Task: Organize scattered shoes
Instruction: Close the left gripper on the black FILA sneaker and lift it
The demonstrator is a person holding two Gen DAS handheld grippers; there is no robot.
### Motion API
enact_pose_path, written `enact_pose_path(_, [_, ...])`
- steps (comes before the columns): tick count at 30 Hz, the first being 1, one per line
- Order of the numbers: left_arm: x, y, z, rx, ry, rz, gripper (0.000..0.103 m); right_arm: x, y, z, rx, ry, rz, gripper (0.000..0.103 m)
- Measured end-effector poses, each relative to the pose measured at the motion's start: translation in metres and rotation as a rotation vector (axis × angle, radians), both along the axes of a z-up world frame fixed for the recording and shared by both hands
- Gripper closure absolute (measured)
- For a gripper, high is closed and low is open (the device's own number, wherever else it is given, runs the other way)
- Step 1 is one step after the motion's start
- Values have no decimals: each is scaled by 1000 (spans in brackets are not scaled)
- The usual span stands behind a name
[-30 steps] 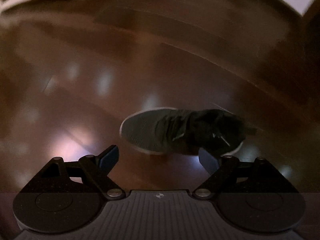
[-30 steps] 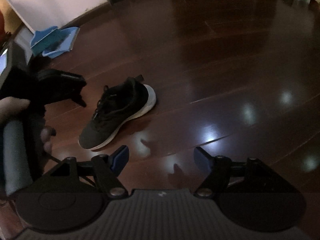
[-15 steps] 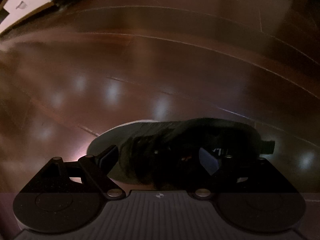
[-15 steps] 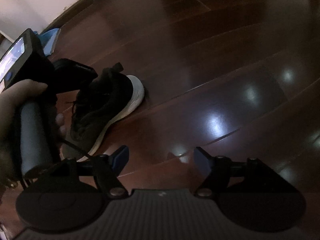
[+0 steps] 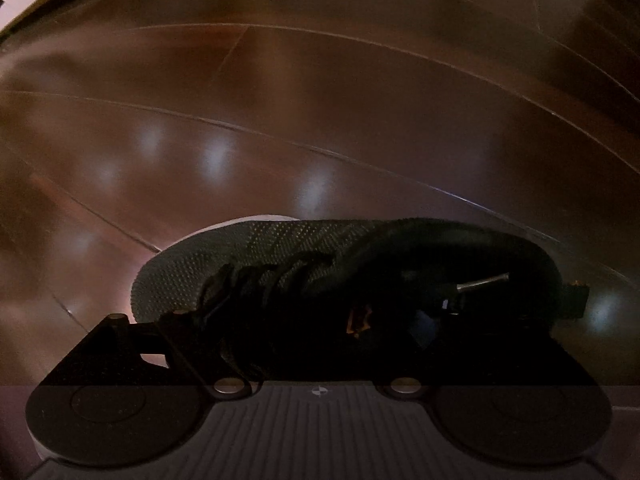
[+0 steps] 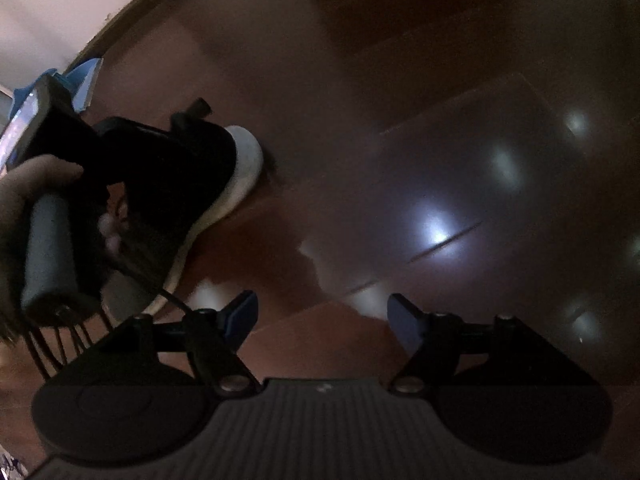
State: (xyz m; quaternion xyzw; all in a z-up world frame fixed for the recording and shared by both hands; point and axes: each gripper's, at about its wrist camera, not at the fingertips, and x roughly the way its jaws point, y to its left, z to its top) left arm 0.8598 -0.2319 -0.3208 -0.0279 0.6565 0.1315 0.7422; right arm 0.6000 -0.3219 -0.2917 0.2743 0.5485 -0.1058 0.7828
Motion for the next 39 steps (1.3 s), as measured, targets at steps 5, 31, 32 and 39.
enact_pose_path(5, [-3, 10, 5, -53, -4, 7, 35, -11, -9, -5, -4, 18, -24, 29])
enact_pose_path(31, [-75, 95, 43, -235, -11, -287, 54, -37, 8, -11, 32, 49, -34, 29])
enact_pose_path(32, [-79, 91, 49, -216, -35, -290, 43, -38, 7, -10, 34, 47, -33, 29])
enact_pose_path(39, [-89, 104, 41, -264, 60, 103, 33, -31, 0, -16, 37, 44, -59, 29])
